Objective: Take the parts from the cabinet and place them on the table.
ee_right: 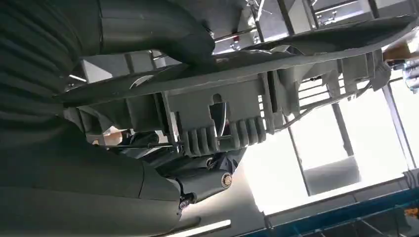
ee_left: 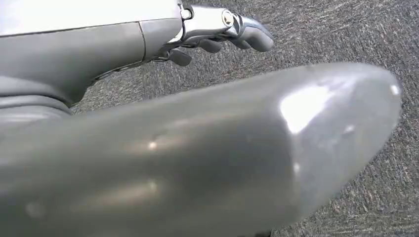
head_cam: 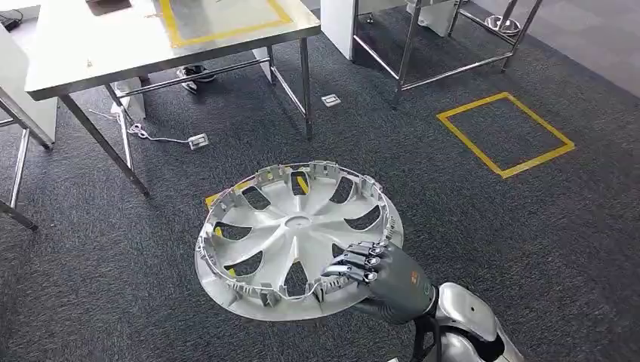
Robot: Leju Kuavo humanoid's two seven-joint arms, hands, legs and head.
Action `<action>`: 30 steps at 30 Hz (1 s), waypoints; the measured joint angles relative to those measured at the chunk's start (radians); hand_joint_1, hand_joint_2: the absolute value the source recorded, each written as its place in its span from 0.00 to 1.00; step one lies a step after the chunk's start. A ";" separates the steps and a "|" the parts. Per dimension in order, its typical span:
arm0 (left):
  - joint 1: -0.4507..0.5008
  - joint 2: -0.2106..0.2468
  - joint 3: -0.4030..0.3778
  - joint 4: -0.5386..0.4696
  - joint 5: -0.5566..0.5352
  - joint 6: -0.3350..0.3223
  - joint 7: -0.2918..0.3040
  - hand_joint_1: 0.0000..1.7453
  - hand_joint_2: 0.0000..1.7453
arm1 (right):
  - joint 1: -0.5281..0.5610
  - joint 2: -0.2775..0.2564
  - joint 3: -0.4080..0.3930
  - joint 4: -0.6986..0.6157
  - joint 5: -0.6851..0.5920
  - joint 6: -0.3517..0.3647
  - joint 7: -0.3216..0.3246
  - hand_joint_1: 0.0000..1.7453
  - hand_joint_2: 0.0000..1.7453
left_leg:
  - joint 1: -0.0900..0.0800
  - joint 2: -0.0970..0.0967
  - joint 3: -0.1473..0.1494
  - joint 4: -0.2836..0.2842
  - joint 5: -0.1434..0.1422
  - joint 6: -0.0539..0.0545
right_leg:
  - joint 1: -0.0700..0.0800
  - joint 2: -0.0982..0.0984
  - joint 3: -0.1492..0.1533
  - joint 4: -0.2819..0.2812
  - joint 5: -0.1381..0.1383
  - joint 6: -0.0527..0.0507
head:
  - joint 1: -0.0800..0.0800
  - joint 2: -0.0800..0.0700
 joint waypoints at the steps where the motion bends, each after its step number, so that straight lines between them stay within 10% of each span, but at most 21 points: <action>1: 0.000 0.000 0.000 0.000 0.000 0.000 0.000 0.00 0.00 | 0.000 0.000 0.000 0.000 0.000 0.000 0.000 1.00 1.00 | 0.000 0.000 0.000 0.000 0.000 0.000 | 0.000 0.000 0.000 0.000 0.000 0.000 | 0.000 0.000; 8: 0.000 0.001 0.001 0.000 0.003 -0.004 0.000 0.00 0.00 | 0.000 0.003 0.000 0.000 0.004 0.000 0.003 1.00 1.00 | 0.000 0.000 0.000 0.000 0.000 0.000 | 0.000 0.000 0.000 0.000 0.000 0.000 | 0.000 0.000; 13: 0.000 0.002 0.002 -0.002 0.014 -0.008 -0.011 0.00 0.00 | -0.001 0.007 0.000 -0.001 0.013 0.000 0.006 1.00 1.00 | 0.004 0.000 0.011 -0.017 0.007 0.022 | 0.000 -0.001 0.006 -0.012 0.003 0.017 | -0.001 0.000; 18: -0.003 0.000 0.003 -0.002 0.014 -0.013 -0.012 0.00 0.00 | -0.018 0.007 -0.001 0.001 0.010 0.013 -0.004 1.00 1.00 | 0.015 0.007 0.014 -0.030 0.015 0.025 | -0.014 0.001 -0.133 0.289 -0.151 0.036 | 0.004 0.000; 20: -0.001 0.000 0.003 -0.001 0.015 -0.018 -0.011 0.00 0.00 | -0.019 0.007 -0.001 0.001 0.010 0.016 -0.005 1.00 1.00 | 0.022 0.005 0.013 -0.023 0.010 0.017 | -0.022 0.001 -0.131 0.279 -0.116 0.046 | 0.005 0.000; 23: -0.002 0.000 0.005 -0.002 0.020 -0.018 -0.012 0.00 0.00 | -0.027 0.007 -0.001 0.001 0.008 0.018 -0.006 1.00 1.00 | 0.035 -0.003 0.009 0.005 -0.009 -0.011 | -0.041 0.002 0.007 0.015 -0.003 0.065 | 0.006 0.000; 28: -0.001 0.003 0.017 -0.002 0.025 -0.019 -0.015 0.00 0.00 | -0.042 0.007 -0.001 0.005 0.001 0.020 -0.008 1.00 1.00 | 0.034 -0.007 0.004 0.000 -0.017 -0.045 | -0.029 0.012 -0.003 0.022 -0.023 0.009 | 0.006 0.000; 30: -0.003 0.004 0.018 -0.002 0.023 -0.019 -0.018 0.00 0.00 | -0.047 0.007 -0.001 0.005 0.000 0.020 -0.008 1.00 1.00 | 0.033 0.019 -0.015 0.052 -0.048 -0.044 | -0.028 0.005 0.001 0.021 -0.023 -0.007 | 0.000 0.000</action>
